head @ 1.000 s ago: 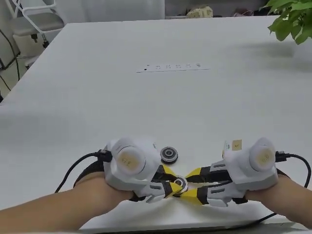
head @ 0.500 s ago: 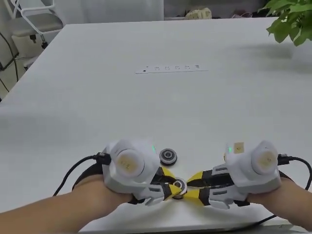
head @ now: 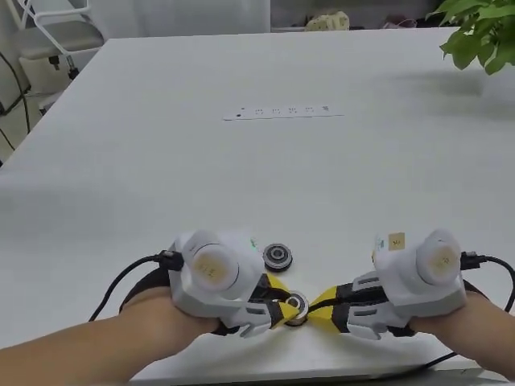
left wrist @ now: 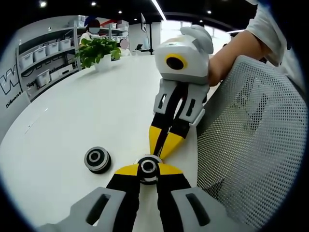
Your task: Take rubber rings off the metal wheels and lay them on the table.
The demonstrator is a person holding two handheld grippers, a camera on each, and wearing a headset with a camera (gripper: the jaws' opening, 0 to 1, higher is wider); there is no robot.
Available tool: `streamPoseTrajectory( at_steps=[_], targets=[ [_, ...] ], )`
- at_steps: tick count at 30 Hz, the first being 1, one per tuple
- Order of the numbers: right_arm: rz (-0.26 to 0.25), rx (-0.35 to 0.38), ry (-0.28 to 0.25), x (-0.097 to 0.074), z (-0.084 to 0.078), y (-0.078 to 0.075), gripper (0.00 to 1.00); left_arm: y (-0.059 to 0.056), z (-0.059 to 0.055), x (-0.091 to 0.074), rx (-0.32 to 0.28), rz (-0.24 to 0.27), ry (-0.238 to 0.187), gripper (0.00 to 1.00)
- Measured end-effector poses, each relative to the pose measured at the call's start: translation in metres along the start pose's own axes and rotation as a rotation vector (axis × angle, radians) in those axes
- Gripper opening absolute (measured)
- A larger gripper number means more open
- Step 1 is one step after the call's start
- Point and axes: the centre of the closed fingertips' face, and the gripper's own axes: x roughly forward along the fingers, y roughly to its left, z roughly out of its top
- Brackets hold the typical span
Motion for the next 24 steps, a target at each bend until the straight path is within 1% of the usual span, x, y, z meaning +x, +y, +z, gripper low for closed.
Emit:
streamPoseTrajectory(
  at_steps=[4,7,12,16,17,18,19,20,22,23,24],
  targets=[
    [0.001,0.06,-0.015,0.001,0.002,0.0,0.0,0.0,0.0,0.0,-0.001,0.002,0.0,0.07],
    [-0.001,0.085,-0.021,0.001,0.002,0.0,0.0,0.0,0.0,0.0,0.0,0.003,0.001,0.07],
    [-0.003,0.166,-0.036,0.0,0.003,-0.003,0.0,0.0,0.0,0.0,0.0,0.008,0.002,0.07],
    [-0.006,0.203,-0.043,-0.001,0.003,-0.005,0.0,0.001,0.001,0.001,0.001,0.009,0.001,0.07],
    [-0.014,0.208,-0.046,-0.001,0.003,-0.007,0.0,0.001,0.001,0.001,0.001,0.008,0.001,0.07],
    [-0.021,0.218,-0.051,-0.002,0.003,-0.009,0.0,0.001,0.001,0.001,0.001,0.008,0.001,0.07],
    [-0.026,0.254,-0.065,-0.002,0.005,-0.011,0.0,0.001,0.001,0.001,0.002,0.008,0.0,0.07],
    [-0.026,0.274,-0.075,-0.003,0.005,-0.011,0.0,0.001,0.001,0.001,0.002,0.008,0.0,0.07],
    [-0.033,0.293,-0.091,-0.004,0.006,-0.013,0.0,0.001,0.001,0.001,0.002,0.009,0.0,0.07],
    [-0.03,0.324,-0.108,-0.005,0.008,-0.013,0.0,0.001,0.001,0.001,0.002,0.009,0.0,0.07],
    [-0.03,0.326,-0.109,-0.006,0.008,-0.013,0.0,0.001,0.001,0.001,0.003,0.009,0.0,0.07]
  ],
)
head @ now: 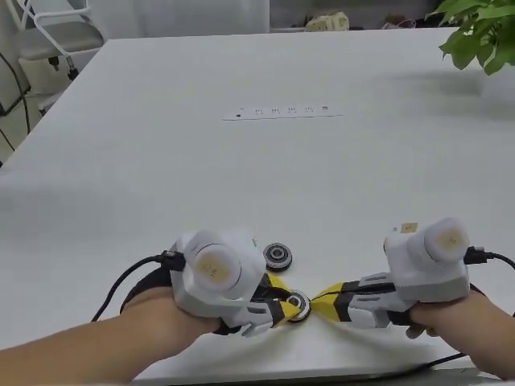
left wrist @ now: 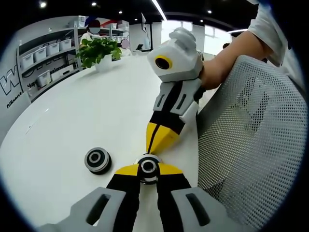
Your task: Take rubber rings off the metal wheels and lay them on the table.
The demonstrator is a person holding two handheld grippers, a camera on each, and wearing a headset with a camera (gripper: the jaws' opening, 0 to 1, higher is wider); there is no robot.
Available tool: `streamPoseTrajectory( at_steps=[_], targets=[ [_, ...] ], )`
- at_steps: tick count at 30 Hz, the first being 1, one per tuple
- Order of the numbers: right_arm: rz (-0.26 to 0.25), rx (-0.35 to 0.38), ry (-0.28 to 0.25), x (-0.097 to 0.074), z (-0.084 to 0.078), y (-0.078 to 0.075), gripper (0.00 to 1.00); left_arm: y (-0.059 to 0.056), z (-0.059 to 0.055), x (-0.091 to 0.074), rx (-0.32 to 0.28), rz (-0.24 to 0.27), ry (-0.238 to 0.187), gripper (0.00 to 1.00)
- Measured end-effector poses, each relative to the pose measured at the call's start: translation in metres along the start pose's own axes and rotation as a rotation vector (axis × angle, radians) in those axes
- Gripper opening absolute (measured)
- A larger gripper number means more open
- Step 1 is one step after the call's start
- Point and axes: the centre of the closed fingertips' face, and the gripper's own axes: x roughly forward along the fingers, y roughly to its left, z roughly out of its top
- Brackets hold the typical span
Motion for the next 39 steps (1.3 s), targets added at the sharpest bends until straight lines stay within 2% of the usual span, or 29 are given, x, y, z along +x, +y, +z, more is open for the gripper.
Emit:
streamPoseTrajectory(
  at_steps=[2,8,14,39],
  targets=[
    [0.0,0.007,-0.001,0.0,0.0,0.0,0.0,0.0,0.0,0.0,0.0,0.0,0.0,0.07],
    [0.019,0.073,-0.051,-0.003,0.007,0.002,0.0,0.0,0.0,0.0,0.0,0.0,-0.002,0.07],
    [0.036,0.111,-0.069,-0.004,0.009,0.005,0.0,-0.001,0.0,0.0,0.0,0.002,-0.001,0.07],
    [0.066,0.154,-0.083,-0.005,0.011,0.011,0.0,-0.001,0.0,0.001,-0.002,0.005,0.005,0.07]
  ],
)
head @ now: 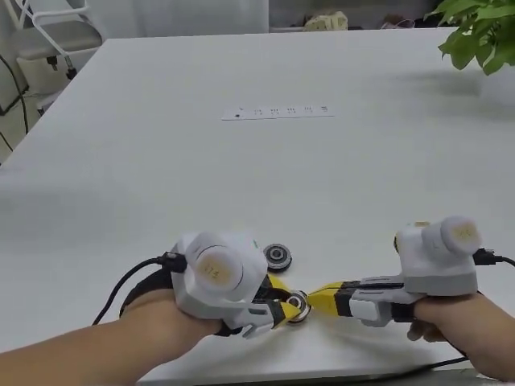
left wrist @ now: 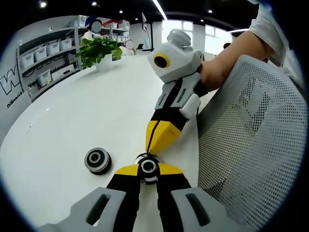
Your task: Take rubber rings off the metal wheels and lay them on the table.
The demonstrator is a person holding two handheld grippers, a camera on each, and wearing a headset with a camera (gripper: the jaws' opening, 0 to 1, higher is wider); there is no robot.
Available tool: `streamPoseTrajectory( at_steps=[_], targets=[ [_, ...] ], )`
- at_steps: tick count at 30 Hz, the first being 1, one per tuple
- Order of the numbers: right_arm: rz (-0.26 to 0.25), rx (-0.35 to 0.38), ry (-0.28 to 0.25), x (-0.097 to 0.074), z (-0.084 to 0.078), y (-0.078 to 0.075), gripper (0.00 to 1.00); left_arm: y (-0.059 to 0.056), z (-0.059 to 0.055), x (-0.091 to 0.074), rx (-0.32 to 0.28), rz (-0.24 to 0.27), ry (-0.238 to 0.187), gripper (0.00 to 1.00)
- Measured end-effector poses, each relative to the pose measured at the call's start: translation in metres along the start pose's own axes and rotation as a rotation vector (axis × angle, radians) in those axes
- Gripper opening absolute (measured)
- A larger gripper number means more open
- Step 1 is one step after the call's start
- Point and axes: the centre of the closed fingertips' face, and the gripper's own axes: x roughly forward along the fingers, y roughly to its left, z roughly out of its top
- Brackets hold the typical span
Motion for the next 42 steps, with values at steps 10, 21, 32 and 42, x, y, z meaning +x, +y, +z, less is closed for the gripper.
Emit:
streamPoseTrajectory(
  at_steps=[10,21,32,42],
  targets=[
    [0.013,-0.007,0.001,0.002,0.001,0.003,0.0,0.001,0.0,0.0,-0.003,0.0,0.002,0.07],
    [0.03,-0.012,0.001,0.003,0.001,0.005,0.0,0.001,0.0,0.0,-0.004,0.001,0.002,0.07],
    [0.044,-0.011,-0.005,0.004,0.002,0.008,0.0,0.0,0.001,0.0,-0.005,0.001,0.001,0.07],
    [0.069,-0.014,-0.01,0.004,0.004,0.013,0.0,0.0,0.001,0.001,-0.005,-0.001,-0.004,0.07]
  ],
)
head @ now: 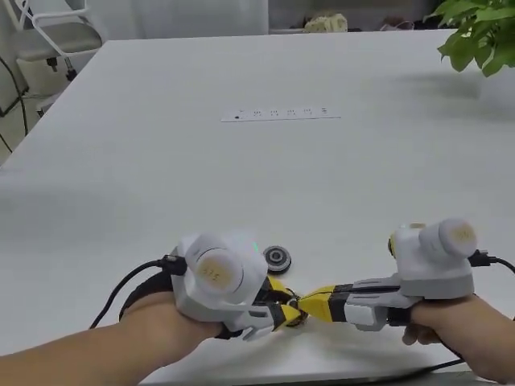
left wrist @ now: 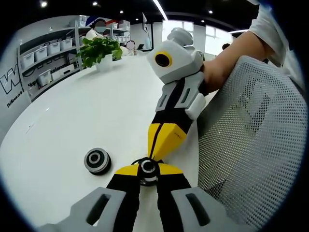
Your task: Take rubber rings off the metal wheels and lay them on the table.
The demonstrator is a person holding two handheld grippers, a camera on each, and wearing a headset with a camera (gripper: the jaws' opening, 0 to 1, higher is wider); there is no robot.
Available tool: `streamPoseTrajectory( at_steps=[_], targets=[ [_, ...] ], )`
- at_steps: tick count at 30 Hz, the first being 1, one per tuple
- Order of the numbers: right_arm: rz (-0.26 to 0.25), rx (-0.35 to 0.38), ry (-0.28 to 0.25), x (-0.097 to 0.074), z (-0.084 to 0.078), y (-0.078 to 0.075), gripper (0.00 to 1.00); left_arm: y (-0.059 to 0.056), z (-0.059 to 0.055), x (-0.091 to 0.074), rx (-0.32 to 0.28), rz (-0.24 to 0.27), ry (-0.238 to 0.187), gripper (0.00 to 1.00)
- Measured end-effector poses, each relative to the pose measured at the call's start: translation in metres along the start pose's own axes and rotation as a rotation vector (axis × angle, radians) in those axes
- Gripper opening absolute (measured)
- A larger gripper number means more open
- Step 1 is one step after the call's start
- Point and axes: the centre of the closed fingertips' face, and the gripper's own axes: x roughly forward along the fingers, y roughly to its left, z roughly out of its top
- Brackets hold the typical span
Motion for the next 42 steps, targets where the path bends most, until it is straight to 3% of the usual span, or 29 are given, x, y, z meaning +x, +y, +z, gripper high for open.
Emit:
streamPoseTrajectory(
  at_steps=[18,32,42],
  targets=[
    [-0.037,0.011,-0.021,-0.004,0.001,-0.01,0.0,0.001,0.001,-0.001,0.02,-0.025,-0.003,0.09],
    [-0.035,0.006,-0.036,-0.006,0.004,-0.008,0.0,-0.01,0.012,-0.019,0.059,-0.058,0.0,0.18],
    [-0.028,-0.01,-0.048,-0.009,0.013,-0.005,0.0,-0.011,0.016,-0.037,0.033,-0.05,-0.02,0.26]
  ],
)
